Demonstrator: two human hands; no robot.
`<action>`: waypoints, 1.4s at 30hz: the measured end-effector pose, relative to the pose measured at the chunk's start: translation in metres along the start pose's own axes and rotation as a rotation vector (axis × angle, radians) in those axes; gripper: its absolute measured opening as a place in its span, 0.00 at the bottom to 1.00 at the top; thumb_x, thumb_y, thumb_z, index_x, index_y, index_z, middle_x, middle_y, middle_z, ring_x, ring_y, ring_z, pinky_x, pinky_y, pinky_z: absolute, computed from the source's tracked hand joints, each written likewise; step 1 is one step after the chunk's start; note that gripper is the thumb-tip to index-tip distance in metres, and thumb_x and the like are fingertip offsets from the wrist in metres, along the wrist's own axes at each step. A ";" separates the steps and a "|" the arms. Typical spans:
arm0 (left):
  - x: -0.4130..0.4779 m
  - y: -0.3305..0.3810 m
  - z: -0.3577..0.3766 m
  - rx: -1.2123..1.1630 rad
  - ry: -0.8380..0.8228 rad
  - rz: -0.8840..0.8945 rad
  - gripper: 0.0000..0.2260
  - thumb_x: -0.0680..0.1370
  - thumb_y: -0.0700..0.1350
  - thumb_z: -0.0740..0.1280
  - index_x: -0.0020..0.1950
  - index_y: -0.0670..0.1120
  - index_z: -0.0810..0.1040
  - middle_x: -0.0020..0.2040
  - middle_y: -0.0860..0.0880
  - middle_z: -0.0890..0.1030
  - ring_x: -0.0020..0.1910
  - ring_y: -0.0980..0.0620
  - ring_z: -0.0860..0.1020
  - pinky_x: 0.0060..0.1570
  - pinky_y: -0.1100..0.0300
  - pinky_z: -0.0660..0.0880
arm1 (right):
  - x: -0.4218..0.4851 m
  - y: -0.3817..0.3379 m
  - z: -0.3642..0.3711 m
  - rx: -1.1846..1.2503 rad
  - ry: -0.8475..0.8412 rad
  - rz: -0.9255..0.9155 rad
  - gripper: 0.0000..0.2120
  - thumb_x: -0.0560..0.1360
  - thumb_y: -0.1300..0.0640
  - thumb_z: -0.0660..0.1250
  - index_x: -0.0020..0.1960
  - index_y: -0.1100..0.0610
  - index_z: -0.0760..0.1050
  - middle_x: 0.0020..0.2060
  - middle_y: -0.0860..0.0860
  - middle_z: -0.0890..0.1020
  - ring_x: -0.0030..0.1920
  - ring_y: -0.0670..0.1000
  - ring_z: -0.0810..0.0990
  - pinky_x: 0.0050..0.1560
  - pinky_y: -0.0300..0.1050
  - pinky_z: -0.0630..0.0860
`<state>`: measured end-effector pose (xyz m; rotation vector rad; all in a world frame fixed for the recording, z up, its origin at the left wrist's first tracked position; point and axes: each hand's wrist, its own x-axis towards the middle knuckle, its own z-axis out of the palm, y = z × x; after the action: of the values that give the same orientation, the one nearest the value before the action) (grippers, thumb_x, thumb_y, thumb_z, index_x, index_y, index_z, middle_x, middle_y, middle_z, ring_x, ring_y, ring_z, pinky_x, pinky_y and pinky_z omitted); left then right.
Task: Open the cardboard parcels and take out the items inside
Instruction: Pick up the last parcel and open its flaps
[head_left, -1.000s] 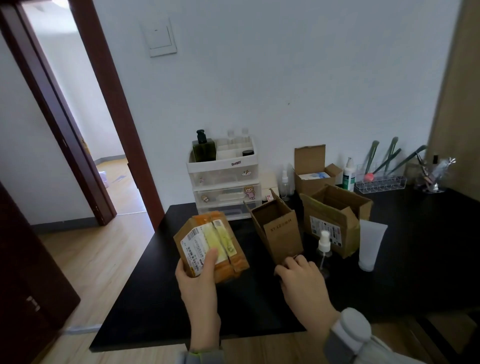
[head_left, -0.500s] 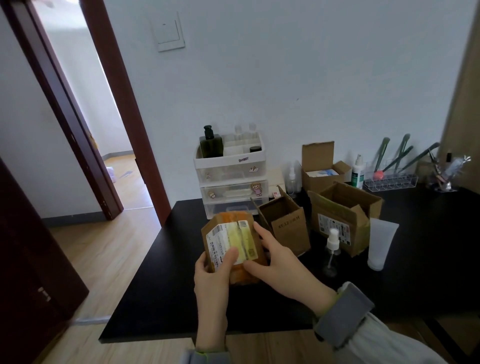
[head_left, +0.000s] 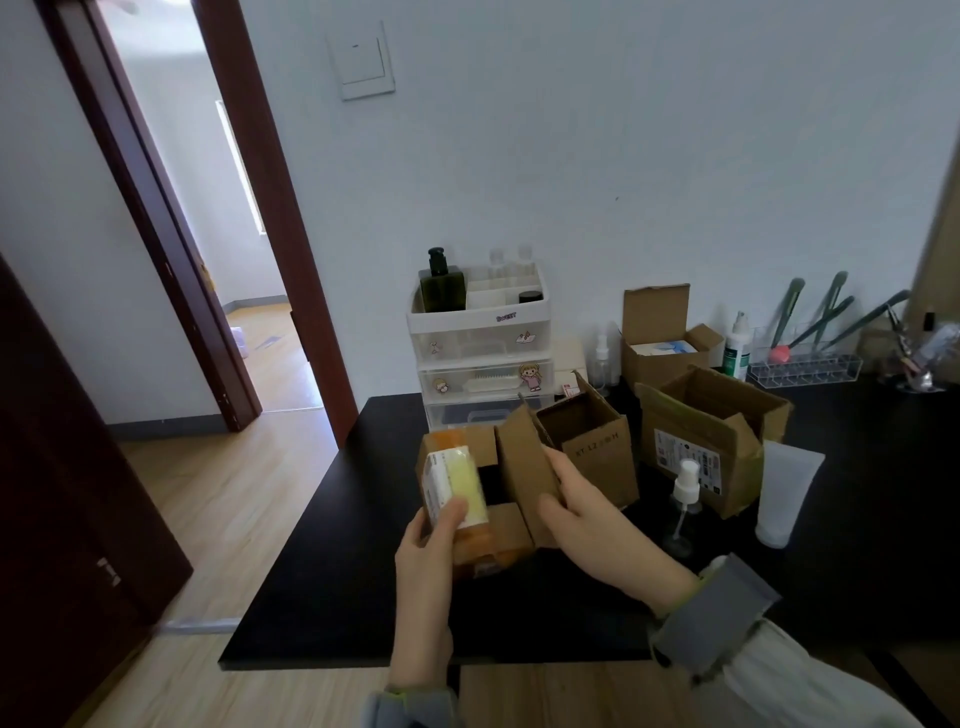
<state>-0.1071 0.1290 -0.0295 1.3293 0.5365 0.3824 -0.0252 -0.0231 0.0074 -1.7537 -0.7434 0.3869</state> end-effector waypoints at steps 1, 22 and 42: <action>-0.001 0.000 0.002 0.059 0.023 0.020 0.39 0.66 0.63 0.69 0.74 0.53 0.62 0.63 0.47 0.76 0.56 0.48 0.79 0.51 0.51 0.78 | 0.000 0.000 0.003 -0.008 0.007 -0.005 0.27 0.80 0.59 0.55 0.75 0.42 0.52 0.54 0.44 0.80 0.53 0.45 0.81 0.53 0.40 0.79; -0.017 0.027 -0.013 0.673 0.202 0.296 0.18 0.74 0.49 0.69 0.64 0.56 0.75 0.57 0.51 0.74 0.53 0.47 0.77 0.51 0.47 0.78 | 0.001 0.003 0.019 -0.413 0.018 -0.115 0.15 0.77 0.51 0.55 0.34 0.47 0.75 0.70 0.37 0.59 0.61 0.43 0.69 0.61 0.51 0.71; -0.022 -0.006 0.029 0.703 0.441 1.300 0.16 0.80 0.44 0.59 0.67 0.44 0.71 0.60 0.48 0.72 0.60 0.56 0.71 0.65 0.61 0.67 | 0.008 0.002 0.042 -0.561 0.360 -0.322 0.20 0.76 0.56 0.64 0.68 0.54 0.71 0.56 0.50 0.81 0.55 0.49 0.78 0.55 0.41 0.75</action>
<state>-0.1085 0.0925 -0.0274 2.1898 0.0615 1.6932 -0.0437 0.0127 -0.0063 -2.0932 -0.9039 -0.3868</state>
